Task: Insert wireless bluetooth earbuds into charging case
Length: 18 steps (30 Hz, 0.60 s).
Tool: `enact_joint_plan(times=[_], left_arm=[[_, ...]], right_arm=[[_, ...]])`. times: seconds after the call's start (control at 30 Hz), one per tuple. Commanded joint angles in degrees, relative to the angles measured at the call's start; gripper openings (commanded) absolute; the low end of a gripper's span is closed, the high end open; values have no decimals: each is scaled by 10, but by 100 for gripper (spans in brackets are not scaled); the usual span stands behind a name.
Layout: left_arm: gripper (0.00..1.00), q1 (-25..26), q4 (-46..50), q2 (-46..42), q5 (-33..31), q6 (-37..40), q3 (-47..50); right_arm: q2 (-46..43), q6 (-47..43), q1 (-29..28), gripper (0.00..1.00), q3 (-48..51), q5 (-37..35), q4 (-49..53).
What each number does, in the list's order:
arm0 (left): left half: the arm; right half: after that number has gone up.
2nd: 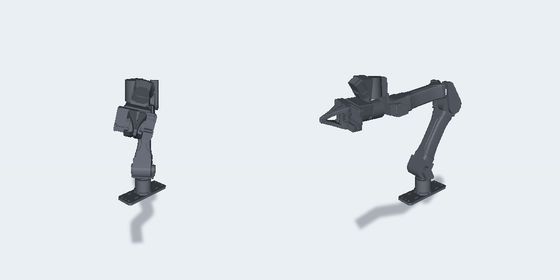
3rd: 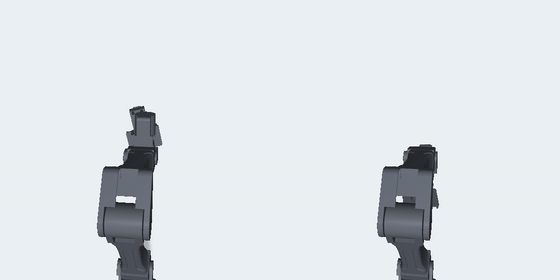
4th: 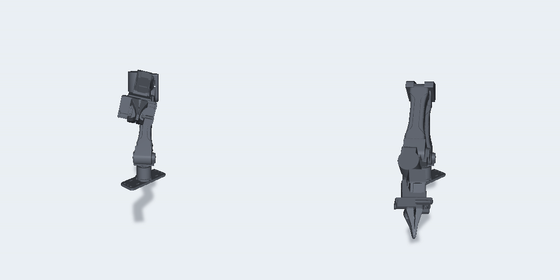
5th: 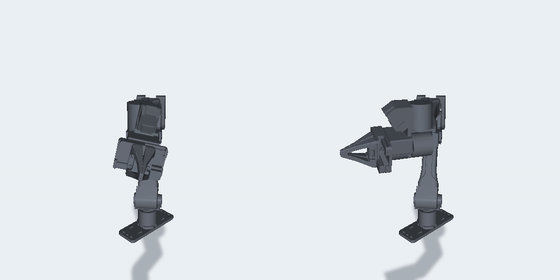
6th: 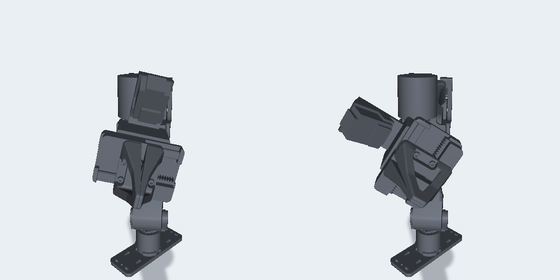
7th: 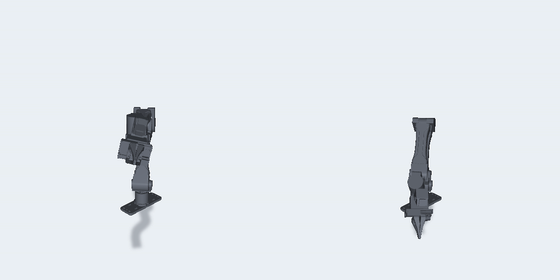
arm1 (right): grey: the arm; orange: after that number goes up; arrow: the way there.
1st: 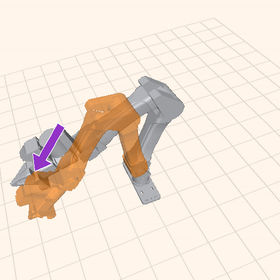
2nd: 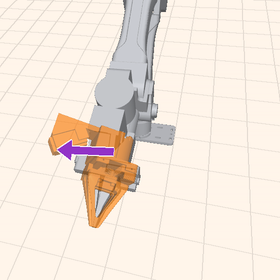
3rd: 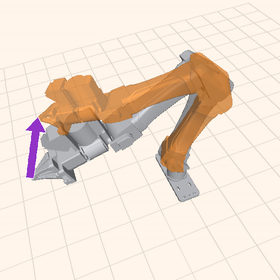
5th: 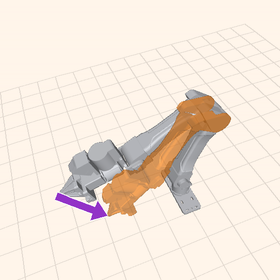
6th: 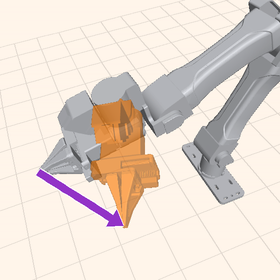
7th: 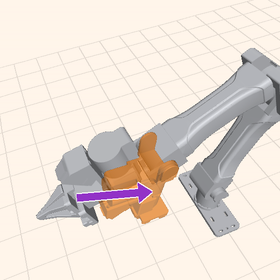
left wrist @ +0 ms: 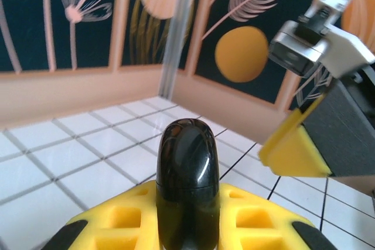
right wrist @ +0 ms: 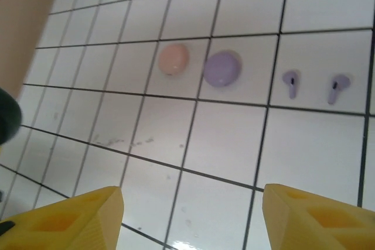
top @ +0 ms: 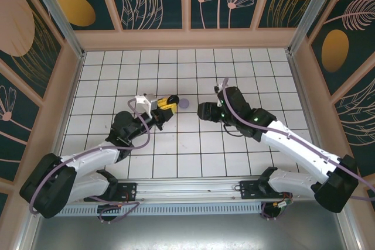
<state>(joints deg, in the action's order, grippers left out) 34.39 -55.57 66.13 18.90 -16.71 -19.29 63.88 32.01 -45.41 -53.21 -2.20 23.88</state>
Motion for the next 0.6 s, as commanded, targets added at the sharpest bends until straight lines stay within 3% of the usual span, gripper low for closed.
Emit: enact_joint_plan(times=[0.0,0.1,0.2,0.57], left_arm=[[0,-3,97,-26,-100,-53,14],[0,-4,177,-35,-159,-90,13],[0,-5,235,-19,-168,-119,4],[0,-35,264,160,-29,-186,-60]], right_arm=[[-13,16,3,65,29,-25,-36],[-14,17,3,66,46,-32,-37],[-14,16,4,66,55,-34,-35],[-41,-3,3,66,63,-32,-15]])
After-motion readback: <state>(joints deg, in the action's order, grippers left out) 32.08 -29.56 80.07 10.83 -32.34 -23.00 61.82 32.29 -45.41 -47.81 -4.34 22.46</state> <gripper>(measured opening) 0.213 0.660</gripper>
